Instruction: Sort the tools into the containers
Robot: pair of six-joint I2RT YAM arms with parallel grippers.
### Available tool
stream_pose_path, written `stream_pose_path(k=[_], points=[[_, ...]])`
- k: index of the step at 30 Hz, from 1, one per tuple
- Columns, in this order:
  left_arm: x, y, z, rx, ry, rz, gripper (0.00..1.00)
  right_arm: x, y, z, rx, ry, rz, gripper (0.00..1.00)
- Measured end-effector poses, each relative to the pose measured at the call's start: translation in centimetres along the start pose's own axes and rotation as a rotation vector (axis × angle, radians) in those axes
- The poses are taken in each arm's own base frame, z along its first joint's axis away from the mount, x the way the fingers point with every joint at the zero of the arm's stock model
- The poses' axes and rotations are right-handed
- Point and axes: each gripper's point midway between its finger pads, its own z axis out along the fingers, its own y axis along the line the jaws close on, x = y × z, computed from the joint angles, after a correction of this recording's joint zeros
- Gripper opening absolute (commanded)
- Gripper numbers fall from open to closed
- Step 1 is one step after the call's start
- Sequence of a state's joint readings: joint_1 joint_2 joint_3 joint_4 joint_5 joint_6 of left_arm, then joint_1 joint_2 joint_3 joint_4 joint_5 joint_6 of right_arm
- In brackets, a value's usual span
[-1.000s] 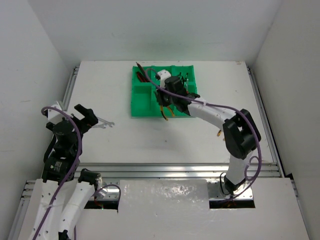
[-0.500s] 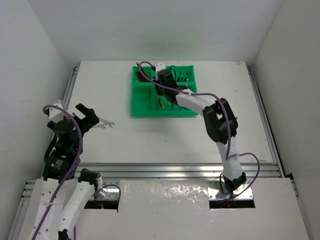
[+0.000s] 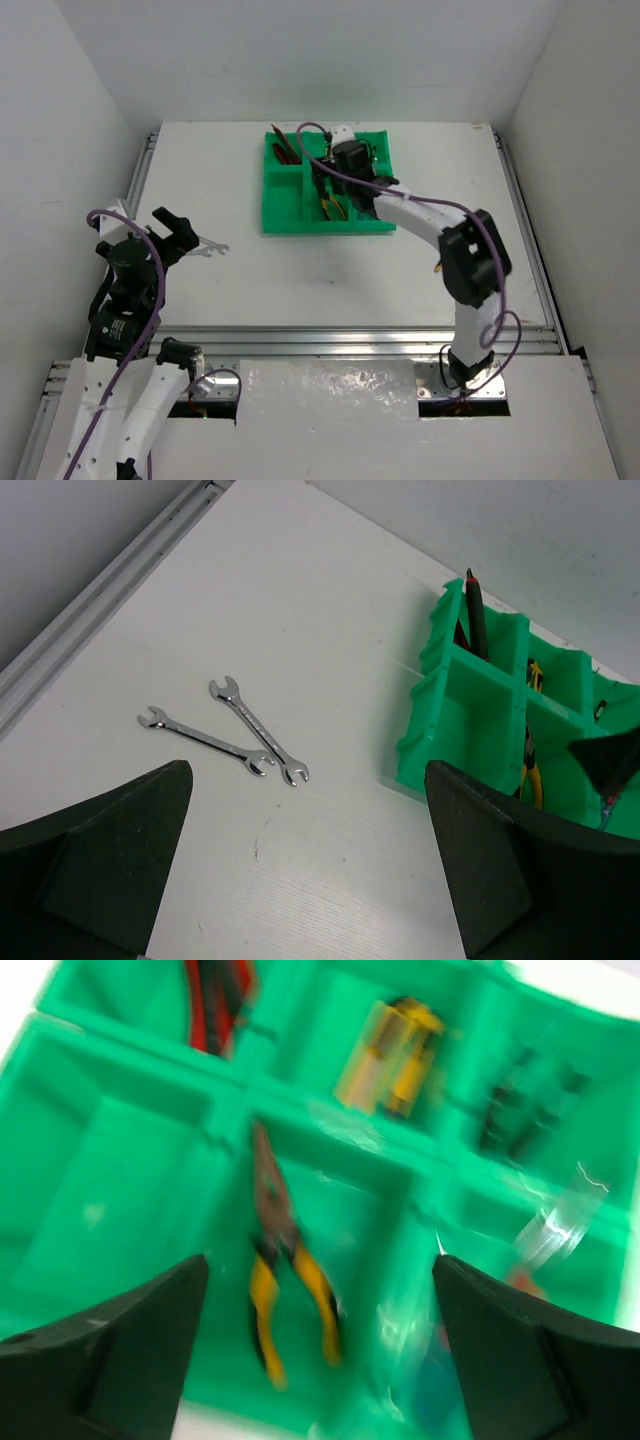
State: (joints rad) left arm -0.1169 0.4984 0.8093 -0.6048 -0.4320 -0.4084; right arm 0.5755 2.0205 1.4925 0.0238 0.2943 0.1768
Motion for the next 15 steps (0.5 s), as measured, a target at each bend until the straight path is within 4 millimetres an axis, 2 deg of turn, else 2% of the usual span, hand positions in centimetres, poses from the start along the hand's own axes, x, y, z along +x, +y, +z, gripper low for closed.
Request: stream_pose_path(k=[2, 4, 6, 8, 10, 12, 15], points=[[0.0, -0.1, 0.0, 0.003, 0.001, 0.000, 0.99, -0.2, -2.1, -3.3, 0.045, 0.020, 0.058, 0.99], [0.0, -0.1, 0.0, 0.007, 0.001, -0.001, 1.00, -0.7, -5.3, -6.6, 0.092, 0.033, 0.168, 0.99], [0.0, -0.2, 0.0, 0.012, 0.003, 0.000, 1.00, -0.7, -10.5, -9.2, 0.189, 0.032, 0.313, 0.99], [0.1, -0.3, -0.1, 0.019, 0.006, 0.003, 1.00, 1.2, -16.2, -10.9, 0.323, 0.066, 0.437, 0.99], [0.2, -0.5, -0.1, 0.029, 0.011, 0.006, 1.00, 5.0, -21.7, -12.2, 0.487, 0.150, 0.554, 0.99], [0.3, -0.6, -0.1, 0.038, 0.017, 0.009, 1.00, 9.7, -25.0, -12.9, 0.617, 0.277, 0.628, 0.99], [0.4, -0.9, -0.1, 0.054, 0.023, 0.010, 1.00, 16.4, -26.7, -13.4, 0.727, 0.480, 0.690, 0.99]])
